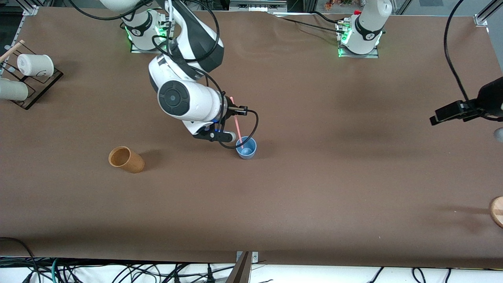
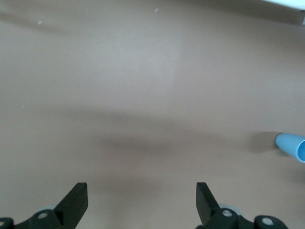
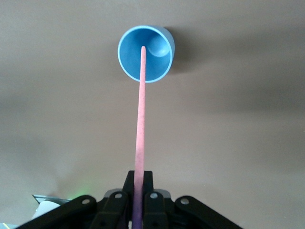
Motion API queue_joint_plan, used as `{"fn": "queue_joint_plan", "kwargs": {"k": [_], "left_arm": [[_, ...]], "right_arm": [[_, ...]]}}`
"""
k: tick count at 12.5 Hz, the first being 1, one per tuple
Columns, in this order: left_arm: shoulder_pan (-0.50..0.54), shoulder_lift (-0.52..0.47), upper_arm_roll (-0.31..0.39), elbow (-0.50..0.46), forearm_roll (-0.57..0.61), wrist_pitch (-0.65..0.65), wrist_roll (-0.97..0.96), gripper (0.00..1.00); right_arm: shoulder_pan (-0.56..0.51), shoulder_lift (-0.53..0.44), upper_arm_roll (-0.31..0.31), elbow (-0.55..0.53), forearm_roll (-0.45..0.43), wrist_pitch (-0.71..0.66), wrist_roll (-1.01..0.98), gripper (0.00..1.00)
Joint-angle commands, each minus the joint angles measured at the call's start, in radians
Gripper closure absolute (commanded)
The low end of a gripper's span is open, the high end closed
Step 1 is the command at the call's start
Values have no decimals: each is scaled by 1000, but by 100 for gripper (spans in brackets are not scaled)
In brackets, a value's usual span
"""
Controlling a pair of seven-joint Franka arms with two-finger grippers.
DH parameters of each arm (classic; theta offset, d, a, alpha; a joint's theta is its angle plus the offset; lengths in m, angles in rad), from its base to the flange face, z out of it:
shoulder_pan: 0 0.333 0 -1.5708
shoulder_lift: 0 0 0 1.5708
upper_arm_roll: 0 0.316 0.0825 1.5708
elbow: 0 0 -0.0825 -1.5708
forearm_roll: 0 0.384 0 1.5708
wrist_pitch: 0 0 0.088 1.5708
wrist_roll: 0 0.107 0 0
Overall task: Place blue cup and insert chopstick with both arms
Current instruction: 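Lower the chopstick into the blue cup and open the right gripper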
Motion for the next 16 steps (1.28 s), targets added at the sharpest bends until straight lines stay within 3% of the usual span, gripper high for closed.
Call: {"fn": "queue_joint_plan", "kwargs": {"k": [1,4,5,6,7,9,12,14,16], "left_arm": [[53,-74,-8,-125,-12,11,98,0],[53,-84,-12,-131,40,23,145,0],[51,-94,-14,-140,48,25,161,0],[45,-103,-15,-152,68,32,166,0],[39,-118,-23,-175,88,49,172,0],[39,-152,-95,-204,140,57,175,0],[37,-167,-113,-226,133,57,173,0],[33,-186,-116,-244,120,57,178,0],[36,-177,-115,-241,93,55,176,0]], "right_arm": [[23,35,-2,-6,-8,44,8,98],[26,54,-2,-6,-74,47,-13,96],[26,60,-2,-6,-79,59,-27,86],[26,60,-4,-6,-82,94,-27,31],[28,58,-4,-6,-102,122,-26,0],[23,43,-5,-1,-137,118,-35,0],[5,-14,-53,-3,-222,85,-134,0],[2,-46,-141,-3,-281,44,-286,0],[-18,-80,-247,-3,-254,0,-433,0]]}}
